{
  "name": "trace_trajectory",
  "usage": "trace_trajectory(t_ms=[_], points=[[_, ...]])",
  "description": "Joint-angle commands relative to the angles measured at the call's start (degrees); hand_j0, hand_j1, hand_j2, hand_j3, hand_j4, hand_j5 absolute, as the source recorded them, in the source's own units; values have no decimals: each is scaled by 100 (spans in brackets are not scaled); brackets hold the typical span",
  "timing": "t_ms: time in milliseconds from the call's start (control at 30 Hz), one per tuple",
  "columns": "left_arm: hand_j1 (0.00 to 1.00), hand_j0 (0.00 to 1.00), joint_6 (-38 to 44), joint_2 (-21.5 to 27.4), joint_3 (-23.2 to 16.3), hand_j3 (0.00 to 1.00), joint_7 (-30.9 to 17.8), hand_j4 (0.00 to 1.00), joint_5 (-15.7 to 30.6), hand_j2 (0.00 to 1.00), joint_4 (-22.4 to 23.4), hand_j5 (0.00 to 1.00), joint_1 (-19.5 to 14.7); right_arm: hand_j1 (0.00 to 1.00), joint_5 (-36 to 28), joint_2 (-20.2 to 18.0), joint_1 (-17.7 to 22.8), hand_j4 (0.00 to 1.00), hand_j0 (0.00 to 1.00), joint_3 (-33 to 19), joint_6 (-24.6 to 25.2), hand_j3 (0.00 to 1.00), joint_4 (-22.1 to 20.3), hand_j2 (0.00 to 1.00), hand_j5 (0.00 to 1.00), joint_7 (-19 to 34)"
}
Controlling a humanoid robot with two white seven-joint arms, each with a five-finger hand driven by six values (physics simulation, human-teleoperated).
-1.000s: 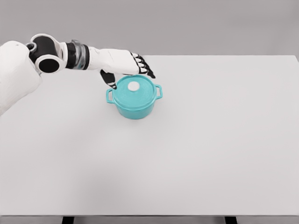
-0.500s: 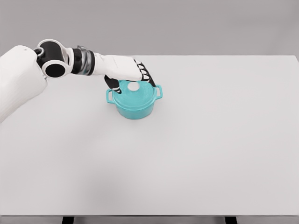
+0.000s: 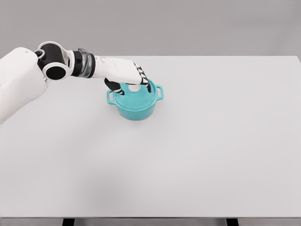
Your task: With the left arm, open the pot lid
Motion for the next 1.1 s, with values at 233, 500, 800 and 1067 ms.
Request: trace_trajectory(t_ms=[233, 500, 800, 1067], points=[[76, 76, 14, -23, -63, 76, 10, 76, -28, 76, 92, 76, 9, 100, -2, -1, 0, 100, 100, 1, -4, 100, 1, 100, 100, 2], [60, 60, 14, -5, -63, 60, 10, 60, -46, 60, 92, 60, 9, 100, -2, -1, 9, 100, 100, 1, -4, 100, 1, 100, 100, 2], [41, 41, 14, 12, -63, 41, 10, 41, -64, 41, 83, 41, -9, 100, -2, -1, 0, 100, 100, 1, -4, 100, 1, 100, 100, 2], [39, 39, 14, 1084, 25, 39, 63, 39, -72, 39, -110, 39, -62, 100, -2, -1, 0, 100, 100, 1, -5, 100, 1, 100, 100, 2]])
